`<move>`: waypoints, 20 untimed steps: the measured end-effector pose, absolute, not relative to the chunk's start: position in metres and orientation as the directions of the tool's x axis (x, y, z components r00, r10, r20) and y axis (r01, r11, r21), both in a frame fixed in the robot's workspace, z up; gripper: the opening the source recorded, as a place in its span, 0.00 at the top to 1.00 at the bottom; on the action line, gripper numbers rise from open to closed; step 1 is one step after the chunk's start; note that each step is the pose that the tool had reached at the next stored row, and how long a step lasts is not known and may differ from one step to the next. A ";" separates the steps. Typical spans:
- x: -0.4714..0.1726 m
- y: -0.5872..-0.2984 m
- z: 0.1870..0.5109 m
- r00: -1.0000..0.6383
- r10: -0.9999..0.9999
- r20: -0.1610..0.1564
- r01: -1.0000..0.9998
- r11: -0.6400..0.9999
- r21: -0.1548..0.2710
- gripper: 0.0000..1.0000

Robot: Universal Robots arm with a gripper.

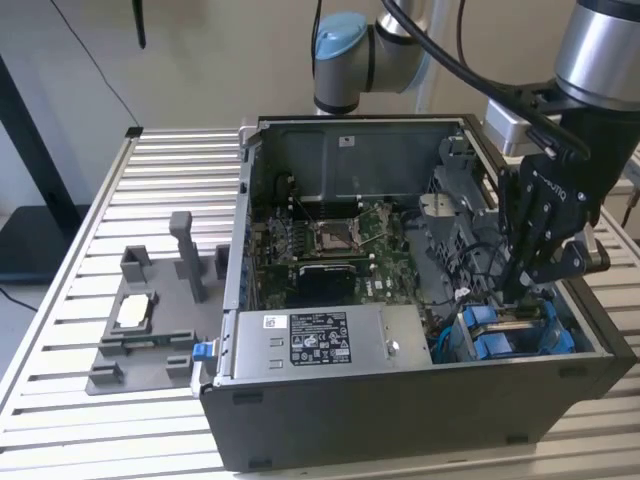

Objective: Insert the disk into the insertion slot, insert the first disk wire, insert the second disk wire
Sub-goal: 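Insert the second disk wire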

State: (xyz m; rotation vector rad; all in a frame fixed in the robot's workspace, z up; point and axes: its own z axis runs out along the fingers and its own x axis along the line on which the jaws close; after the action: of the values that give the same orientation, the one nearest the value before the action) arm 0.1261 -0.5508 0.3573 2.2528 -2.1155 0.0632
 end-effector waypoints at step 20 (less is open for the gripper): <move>0.136 -0.551 0.347 0.066 -0.996 0.063 -0.998 -0.066 0.005 0.84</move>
State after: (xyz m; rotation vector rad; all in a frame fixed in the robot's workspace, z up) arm 0.1365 -0.5509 0.3470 2.2595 -2.1141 0.0660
